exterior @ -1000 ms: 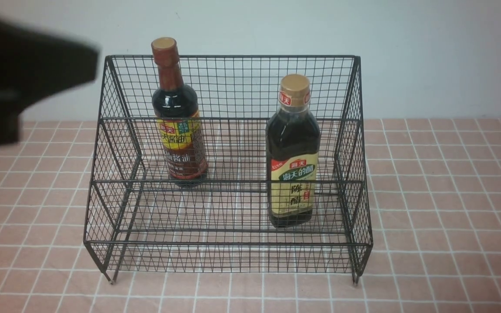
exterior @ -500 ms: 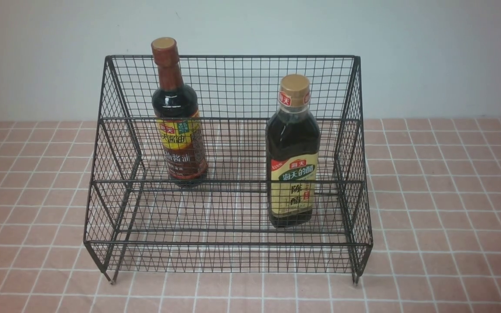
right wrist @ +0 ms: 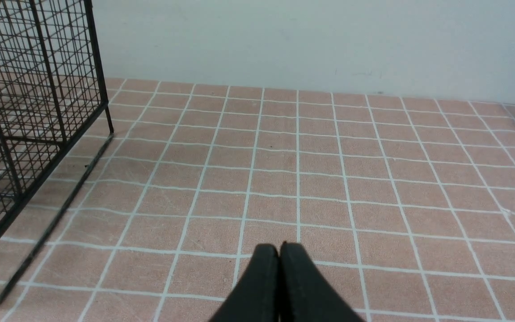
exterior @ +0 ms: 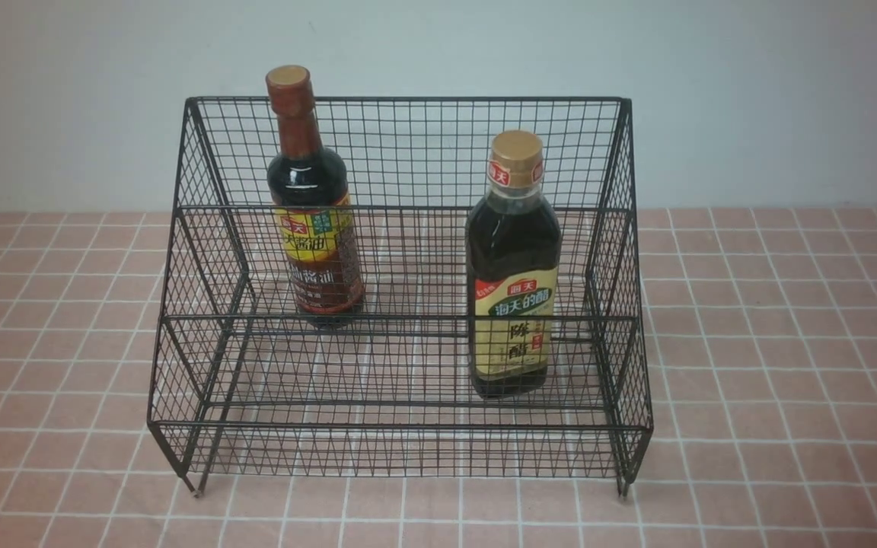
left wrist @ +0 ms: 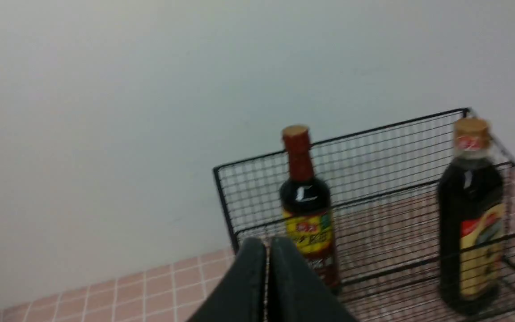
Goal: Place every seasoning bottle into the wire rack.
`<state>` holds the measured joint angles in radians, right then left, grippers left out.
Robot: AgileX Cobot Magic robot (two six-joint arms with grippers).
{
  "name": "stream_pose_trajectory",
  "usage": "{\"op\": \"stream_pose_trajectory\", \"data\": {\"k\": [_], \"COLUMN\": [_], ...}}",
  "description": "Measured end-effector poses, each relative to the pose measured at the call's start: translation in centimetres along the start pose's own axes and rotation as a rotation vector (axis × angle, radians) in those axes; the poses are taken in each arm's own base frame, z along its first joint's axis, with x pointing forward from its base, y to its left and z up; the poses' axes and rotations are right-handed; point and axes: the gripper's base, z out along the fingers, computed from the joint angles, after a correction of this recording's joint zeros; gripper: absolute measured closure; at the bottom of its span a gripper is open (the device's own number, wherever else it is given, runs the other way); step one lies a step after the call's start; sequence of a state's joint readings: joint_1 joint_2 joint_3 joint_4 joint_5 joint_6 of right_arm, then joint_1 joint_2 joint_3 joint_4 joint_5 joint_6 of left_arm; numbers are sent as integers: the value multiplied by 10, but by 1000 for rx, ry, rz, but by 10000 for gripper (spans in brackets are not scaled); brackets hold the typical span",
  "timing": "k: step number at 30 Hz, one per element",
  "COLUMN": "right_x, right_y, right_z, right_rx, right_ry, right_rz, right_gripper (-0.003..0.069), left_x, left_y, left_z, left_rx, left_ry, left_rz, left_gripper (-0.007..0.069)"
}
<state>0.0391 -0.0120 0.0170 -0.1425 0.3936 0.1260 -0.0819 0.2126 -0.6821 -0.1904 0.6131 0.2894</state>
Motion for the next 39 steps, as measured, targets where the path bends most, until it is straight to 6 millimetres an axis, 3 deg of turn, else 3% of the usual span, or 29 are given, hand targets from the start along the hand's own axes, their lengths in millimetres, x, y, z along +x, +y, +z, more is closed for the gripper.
{"op": "stream_pose_trajectory", "data": {"k": [4,5,7,13,39], "right_x": [0,0,0,0,0], "right_y": [0,0,0,0,0], "right_z": [0,0,0,0,0], "right_rx": [0,0,0,0,0], "right_ry": [0,0,0,-1,-2], "right_rz": [0,0,0,0,-1], "right_gripper": [673,673,673,673,673], "left_x": [71,75,125,191,195], "left_y": [-4,-4,-8,-13,-11], "left_z": [13,14,24,36,36], "left_rx": [-74,-77,-88,-99,-89], "left_ry": [37,41,102,268,274], "left_rz": [-15,-16,-40,-91,-82], "left_gripper": [631,631,631,631,631]}}
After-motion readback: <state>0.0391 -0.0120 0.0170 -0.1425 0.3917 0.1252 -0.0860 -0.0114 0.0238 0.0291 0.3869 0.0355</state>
